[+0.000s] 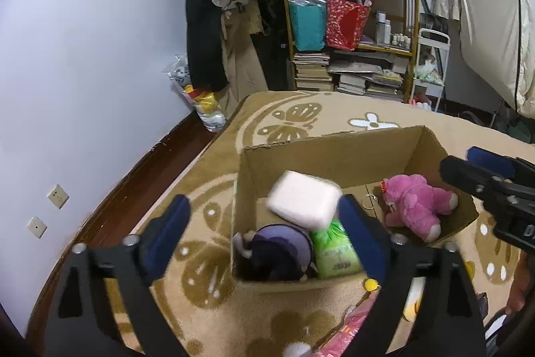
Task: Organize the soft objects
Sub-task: 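Carry both items over the box and release them inside, then move both tools back toward the pink package and black tissue pack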
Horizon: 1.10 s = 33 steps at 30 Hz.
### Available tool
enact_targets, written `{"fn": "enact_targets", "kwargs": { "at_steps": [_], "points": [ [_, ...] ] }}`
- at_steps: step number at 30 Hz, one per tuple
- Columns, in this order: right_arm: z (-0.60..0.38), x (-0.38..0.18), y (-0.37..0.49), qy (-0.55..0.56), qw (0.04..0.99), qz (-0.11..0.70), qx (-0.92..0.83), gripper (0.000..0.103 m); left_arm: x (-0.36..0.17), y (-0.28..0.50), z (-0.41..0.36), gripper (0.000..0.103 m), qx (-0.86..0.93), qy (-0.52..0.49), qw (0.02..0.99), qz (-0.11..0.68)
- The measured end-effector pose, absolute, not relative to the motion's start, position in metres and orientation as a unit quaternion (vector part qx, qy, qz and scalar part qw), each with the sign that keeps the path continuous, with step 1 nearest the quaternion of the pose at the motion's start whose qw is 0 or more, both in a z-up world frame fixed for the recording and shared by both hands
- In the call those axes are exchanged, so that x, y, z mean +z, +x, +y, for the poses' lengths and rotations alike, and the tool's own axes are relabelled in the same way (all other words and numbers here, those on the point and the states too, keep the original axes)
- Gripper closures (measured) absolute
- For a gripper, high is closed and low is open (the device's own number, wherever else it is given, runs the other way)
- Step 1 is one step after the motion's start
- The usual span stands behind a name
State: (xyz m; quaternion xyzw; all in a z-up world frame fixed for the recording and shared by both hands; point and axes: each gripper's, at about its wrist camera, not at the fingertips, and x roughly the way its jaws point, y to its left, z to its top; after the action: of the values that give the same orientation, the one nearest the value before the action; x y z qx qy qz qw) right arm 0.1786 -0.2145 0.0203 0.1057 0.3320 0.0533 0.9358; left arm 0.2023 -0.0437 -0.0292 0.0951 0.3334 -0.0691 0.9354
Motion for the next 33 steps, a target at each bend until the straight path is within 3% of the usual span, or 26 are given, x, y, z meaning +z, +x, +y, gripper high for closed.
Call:
{"fn": "enact_targets", "kwargs": {
  "at_steps": [1,3,4,33],
  "points": [
    [-0.215,0.022,0.177,0.108,0.936,0.331,0.053,0.021,-0.028,0.201,-0.042,0.002,-0.061,0.095,0.936,0.333],
    [-0.219,0.027,0.172,0.113,0.939,0.322,0.046,0.002,-0.025,0.199,-0.037,0.001,-0.058,0.091,0.937,0.332],
    [-0.22,0.03,0.17,0.117,0.94,0.318,0.043,0.0,-0.024,0.198,-0.035,0.001,-0.061,0.088,0.936,0.335],
    [-0.23,0.074,0.09,0.085,0.941,0.328,0.021,0.0,0.012,0.106,0.001,0.0,-0.078,0.055,0.939,0.331]
  ]
}}
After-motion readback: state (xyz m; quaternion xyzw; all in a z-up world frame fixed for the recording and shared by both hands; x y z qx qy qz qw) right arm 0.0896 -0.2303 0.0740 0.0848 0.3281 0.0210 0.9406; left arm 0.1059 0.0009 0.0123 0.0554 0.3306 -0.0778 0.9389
